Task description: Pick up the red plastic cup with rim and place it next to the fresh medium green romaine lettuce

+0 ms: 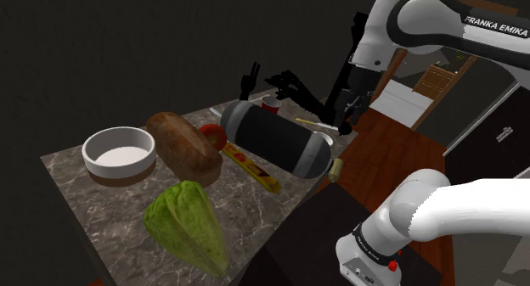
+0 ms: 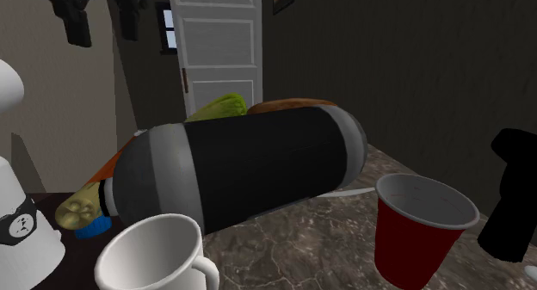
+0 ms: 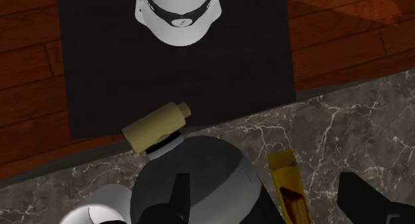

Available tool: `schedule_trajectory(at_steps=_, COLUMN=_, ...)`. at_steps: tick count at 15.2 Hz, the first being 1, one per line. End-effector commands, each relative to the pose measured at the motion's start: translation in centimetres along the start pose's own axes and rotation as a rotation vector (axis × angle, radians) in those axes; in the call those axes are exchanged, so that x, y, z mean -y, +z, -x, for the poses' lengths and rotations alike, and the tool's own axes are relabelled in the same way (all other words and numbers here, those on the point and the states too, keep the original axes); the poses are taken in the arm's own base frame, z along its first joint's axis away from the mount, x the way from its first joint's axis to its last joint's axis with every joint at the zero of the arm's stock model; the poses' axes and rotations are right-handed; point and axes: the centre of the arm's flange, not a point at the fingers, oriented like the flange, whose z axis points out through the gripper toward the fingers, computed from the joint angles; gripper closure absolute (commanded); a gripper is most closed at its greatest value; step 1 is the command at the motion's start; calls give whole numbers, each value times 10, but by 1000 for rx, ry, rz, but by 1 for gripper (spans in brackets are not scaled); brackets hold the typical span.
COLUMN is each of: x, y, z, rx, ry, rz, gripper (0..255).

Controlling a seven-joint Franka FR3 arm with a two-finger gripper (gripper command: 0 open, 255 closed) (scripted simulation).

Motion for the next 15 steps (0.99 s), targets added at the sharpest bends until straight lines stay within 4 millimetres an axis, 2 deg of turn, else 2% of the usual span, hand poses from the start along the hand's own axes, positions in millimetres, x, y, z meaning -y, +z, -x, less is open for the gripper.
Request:
schedule_trajectory(at_steps=1, x=0, y=0, z=0, rx=0, ry=0, rz=0, gripper=0)
schedule_trajectory(at_steps=15, x=-56, y=35, z=-159, rx=-85, ry=25, rz=14, gripper=0)
